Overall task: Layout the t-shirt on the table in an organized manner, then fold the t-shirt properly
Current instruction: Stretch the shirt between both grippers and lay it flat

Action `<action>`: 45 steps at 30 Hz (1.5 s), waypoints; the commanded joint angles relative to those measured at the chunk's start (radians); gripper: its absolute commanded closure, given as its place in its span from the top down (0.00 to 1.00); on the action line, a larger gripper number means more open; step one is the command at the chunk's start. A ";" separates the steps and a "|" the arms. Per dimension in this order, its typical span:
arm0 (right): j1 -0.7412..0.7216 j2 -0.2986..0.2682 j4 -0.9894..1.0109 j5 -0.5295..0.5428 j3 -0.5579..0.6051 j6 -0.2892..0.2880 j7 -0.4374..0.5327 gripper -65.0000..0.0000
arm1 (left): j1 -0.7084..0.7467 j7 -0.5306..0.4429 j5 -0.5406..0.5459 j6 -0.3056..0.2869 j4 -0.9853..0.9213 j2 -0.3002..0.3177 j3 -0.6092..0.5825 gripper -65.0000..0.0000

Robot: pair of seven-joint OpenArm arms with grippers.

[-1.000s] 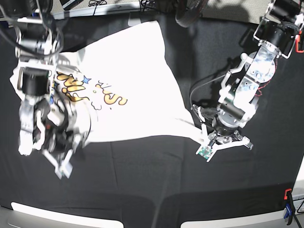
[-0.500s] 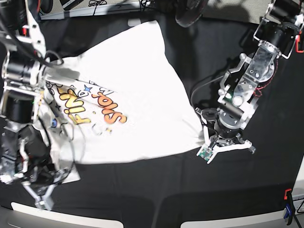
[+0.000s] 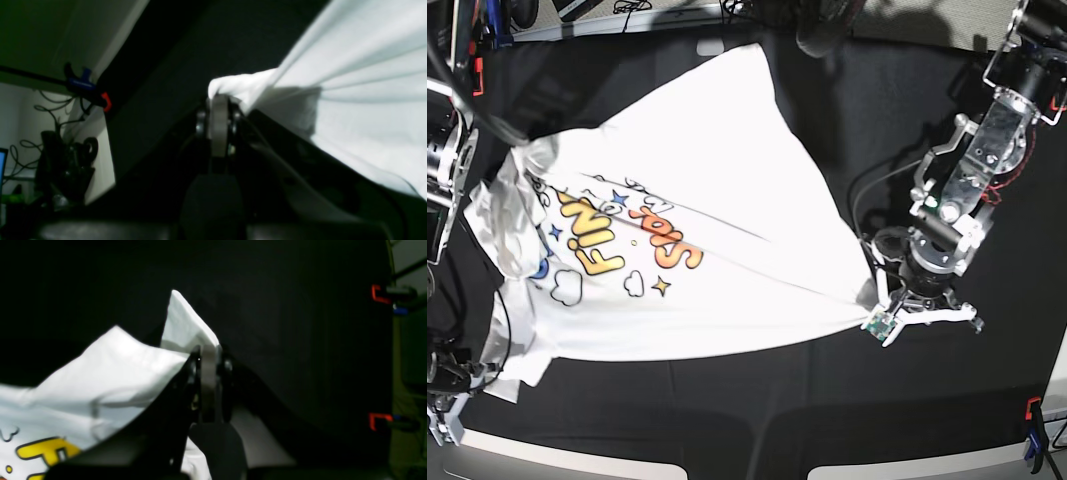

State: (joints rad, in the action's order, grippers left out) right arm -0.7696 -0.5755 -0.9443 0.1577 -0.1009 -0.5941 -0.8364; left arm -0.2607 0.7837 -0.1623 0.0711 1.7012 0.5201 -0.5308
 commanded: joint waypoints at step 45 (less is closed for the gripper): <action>-0.222 0.160 0.273 -0.160 -0.005 0.235 0.378 0.00 | -0.466 -0.553 0.242 -0.043 -0.721 -0.101 0.008 0.00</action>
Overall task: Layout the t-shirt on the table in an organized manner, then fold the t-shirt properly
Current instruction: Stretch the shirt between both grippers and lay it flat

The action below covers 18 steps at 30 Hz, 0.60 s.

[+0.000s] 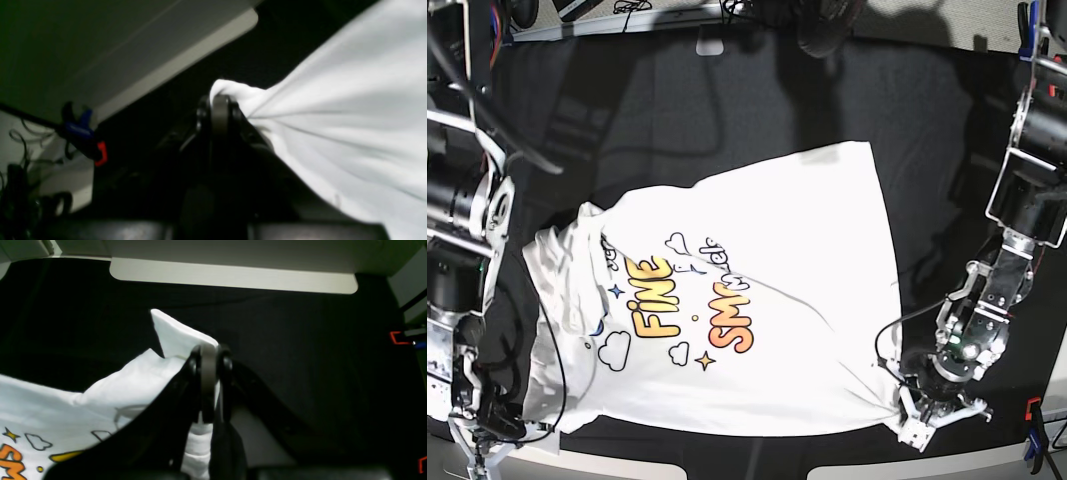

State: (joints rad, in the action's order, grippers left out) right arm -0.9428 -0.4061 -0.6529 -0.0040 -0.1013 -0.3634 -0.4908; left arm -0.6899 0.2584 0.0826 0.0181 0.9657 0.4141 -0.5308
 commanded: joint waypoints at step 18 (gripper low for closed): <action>-0.098 0.035 -0.006 -0.031 -0.004 0.005 0.065 0.00 | -0.078 -0.128 -0.002 0.011 -0.158 -0.037 0.008 0.00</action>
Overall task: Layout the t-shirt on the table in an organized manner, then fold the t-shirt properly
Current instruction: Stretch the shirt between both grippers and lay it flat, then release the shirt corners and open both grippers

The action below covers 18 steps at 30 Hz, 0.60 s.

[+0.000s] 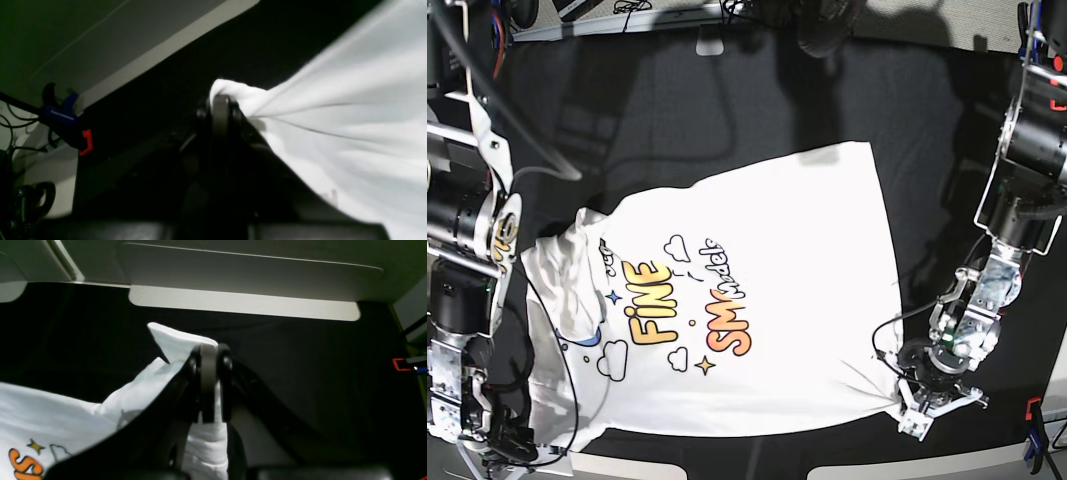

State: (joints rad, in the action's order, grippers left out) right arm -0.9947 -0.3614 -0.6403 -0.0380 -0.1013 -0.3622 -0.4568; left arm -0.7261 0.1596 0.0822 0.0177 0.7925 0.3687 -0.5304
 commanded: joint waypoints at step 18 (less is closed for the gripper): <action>-0.046 -0.006 -0.018 0.018 -0.004 0.005 0.049 0.54 | -0.044 0.010 -0.002 0.002 0.016 0.008 0.008 0.47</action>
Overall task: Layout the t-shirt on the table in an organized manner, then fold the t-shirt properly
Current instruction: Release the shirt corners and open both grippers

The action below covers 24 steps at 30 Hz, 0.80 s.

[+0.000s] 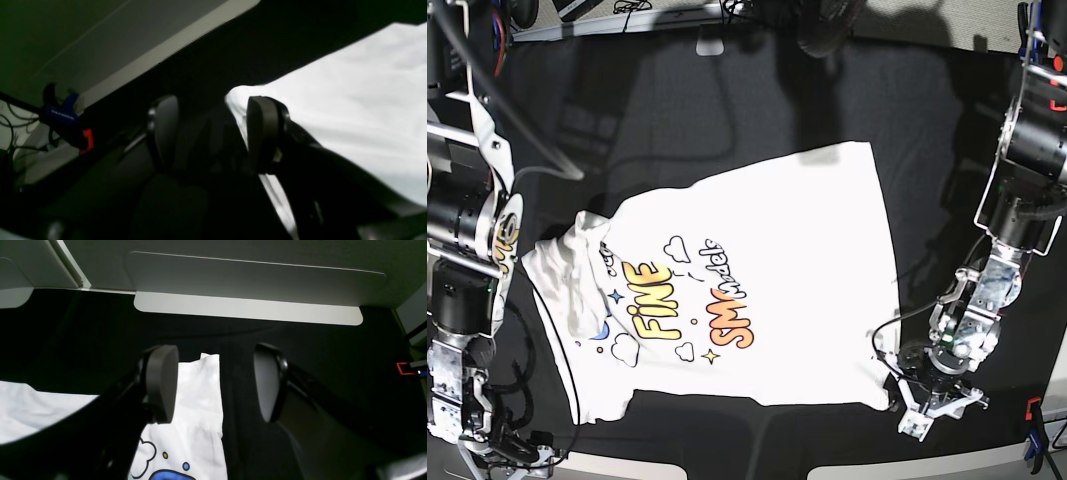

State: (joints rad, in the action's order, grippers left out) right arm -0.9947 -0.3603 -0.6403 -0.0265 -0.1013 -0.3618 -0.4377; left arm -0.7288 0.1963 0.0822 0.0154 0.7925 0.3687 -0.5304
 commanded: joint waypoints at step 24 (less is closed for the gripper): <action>0.207 -0.003 -0.040 0.183 0.058 -0.244 -0.314 0.43 | 0.181 0.449 0.229 -0.071 0.415 -0.023 0.008 0.47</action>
State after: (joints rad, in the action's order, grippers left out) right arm -0.7383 -0.3492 -0.6628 0.1478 -0.0387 -0.6052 -0.7715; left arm -0.5083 0.6643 0.3088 -0.0601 1.1908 0.3416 -0.5293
